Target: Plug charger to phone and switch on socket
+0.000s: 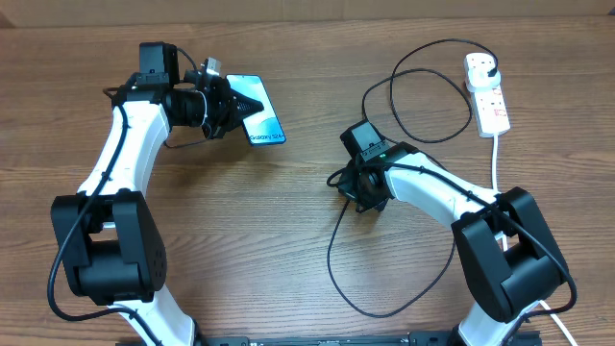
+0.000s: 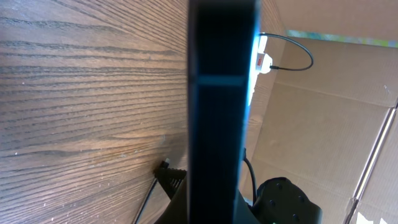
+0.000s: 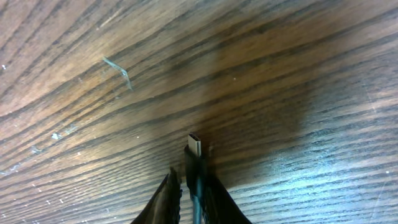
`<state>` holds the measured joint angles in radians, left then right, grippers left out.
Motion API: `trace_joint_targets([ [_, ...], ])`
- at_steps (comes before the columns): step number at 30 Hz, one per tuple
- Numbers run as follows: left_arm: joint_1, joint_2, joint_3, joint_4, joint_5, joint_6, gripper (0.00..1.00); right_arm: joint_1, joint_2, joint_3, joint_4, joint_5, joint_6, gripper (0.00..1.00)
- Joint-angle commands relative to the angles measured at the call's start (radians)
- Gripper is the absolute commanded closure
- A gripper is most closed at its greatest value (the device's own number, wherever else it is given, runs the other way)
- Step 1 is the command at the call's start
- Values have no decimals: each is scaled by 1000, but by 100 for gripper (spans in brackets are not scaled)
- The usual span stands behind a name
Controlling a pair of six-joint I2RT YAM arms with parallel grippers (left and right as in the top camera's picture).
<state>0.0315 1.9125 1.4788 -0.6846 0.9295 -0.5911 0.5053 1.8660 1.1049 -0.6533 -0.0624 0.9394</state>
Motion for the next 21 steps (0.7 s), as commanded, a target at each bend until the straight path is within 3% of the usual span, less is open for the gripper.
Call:
trace_joint_targets([
  [1,-8,-9,15,8,21,31,96,-3,16,7,-1,9,3,87],
  [5,-8,-9,15,8,21,31,96,-4,43,8,1,-11,3,81],
  [15,-7,-9,15,9,32,31,96,-24,61,9,-19,-48,8,82],
  [18,-7,-9,15,9,32,31,96,-24,62,9,-15,-48,8,95],
  [21,-7,-9,15,10,32,31,96,-24,62,9,-10,-51,7,96],
])
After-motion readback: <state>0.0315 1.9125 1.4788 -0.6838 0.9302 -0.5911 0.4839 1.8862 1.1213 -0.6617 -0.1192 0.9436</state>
